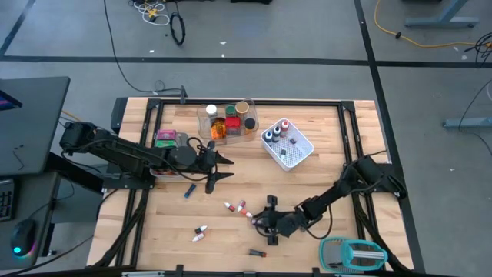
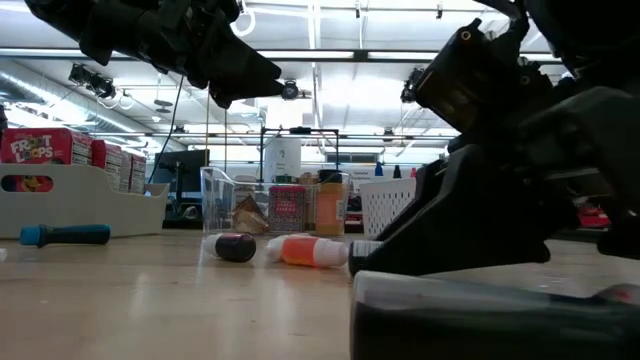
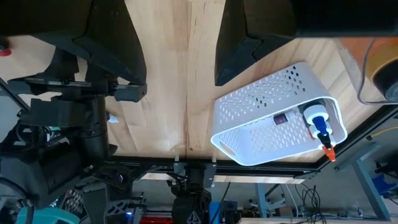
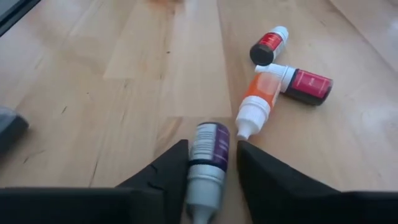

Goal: Pick & Place Kitchen Items
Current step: Put the purple food coloring bottle into the white bin, then put the right black food coloring bottle into the white bin

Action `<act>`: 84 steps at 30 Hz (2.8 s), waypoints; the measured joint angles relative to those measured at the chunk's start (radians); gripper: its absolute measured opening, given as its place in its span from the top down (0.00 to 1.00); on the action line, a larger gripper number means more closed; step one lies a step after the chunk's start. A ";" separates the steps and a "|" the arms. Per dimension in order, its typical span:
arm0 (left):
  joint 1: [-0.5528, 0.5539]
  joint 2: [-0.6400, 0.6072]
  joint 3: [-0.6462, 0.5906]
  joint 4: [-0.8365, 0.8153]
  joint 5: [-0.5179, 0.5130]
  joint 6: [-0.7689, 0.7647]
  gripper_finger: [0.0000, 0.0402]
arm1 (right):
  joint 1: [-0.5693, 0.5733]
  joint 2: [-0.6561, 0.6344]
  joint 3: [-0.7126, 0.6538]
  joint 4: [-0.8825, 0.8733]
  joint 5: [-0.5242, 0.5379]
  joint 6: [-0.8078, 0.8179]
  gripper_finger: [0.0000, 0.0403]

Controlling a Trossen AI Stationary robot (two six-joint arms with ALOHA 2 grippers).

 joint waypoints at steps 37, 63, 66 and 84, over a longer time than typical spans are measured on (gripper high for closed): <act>0.000 0.000 0.000 0.001 0.000 0.032 0.50 | -0.529 -0.678 -0.033 -1.124 0.231 0.174 0.74; 0.000 0.000 0.000 0.000 -0.008 0.035 0.50 | -0.678 -0.690 -0.126 -0.948 0.048 0.027 0.55; 0.000 0.000 0.000 0.001 -0.008 0.052 0.50 | -0.671 -0.707 -0.056 -0.999 0.002 -0.029 0.55; 0.000 0.000 -0.001 0.023 -0.008 0.030 0.50 | -0.428 -0.718 0.232 -1.190 -0.383 -0.360 0.60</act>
